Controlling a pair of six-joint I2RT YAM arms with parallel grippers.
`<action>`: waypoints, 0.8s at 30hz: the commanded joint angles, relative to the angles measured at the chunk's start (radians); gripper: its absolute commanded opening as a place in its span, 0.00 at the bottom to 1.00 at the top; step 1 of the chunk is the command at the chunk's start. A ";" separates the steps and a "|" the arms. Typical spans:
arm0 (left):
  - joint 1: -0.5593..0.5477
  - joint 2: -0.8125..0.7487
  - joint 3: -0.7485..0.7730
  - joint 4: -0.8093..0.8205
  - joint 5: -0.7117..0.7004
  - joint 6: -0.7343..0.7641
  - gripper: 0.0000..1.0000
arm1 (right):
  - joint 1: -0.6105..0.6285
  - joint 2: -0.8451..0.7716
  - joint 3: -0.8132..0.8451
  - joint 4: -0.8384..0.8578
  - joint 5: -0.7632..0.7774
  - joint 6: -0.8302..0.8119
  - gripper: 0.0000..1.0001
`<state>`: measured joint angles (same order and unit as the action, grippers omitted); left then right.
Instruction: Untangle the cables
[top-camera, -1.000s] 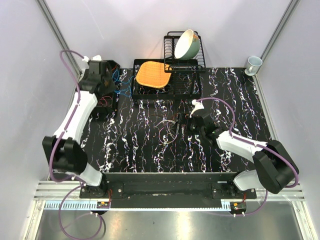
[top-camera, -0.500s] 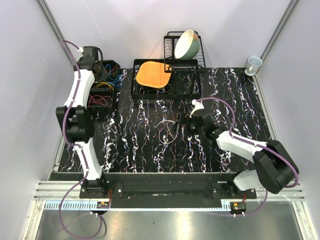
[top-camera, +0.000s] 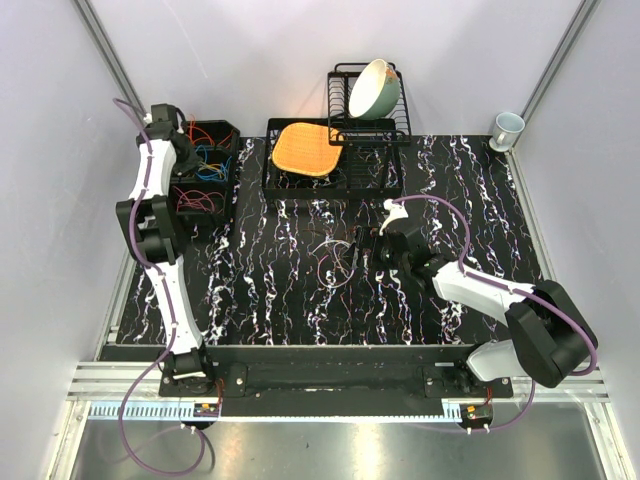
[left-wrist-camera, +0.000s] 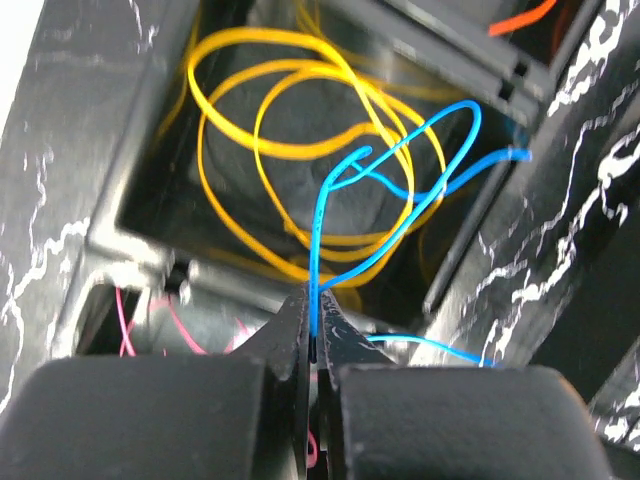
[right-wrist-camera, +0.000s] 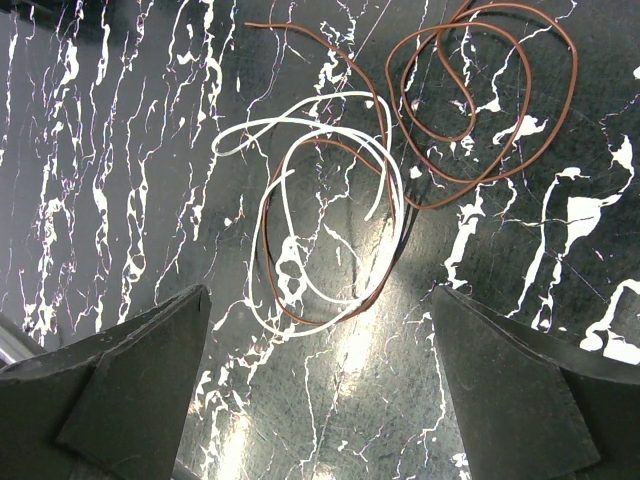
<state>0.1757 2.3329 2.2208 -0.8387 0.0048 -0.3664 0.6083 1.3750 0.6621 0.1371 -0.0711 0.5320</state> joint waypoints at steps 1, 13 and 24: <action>0.024 0.052 0.105 0.039 0.057 -0.005 0.00 | -0.005 -0.007 0.027 0.032 -0.004 0.000 0.97; 0.033 0.066 0.083 0.141 0.009 -0.037 0.01 | -0.005 -0.001 0.031 0.029 -0.001 0.000 0.97; 0.031 -0.012 0.045 0.144 -0.003 -0.039 0.61 | -0.005 -0.010 0.022 0.039 0.002 0.000 0.96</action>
<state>0.2047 2.3989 2.2707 -0.7383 0.0158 -0.3958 0.6083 1.3750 0.6621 0.1371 -0.0711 0.5320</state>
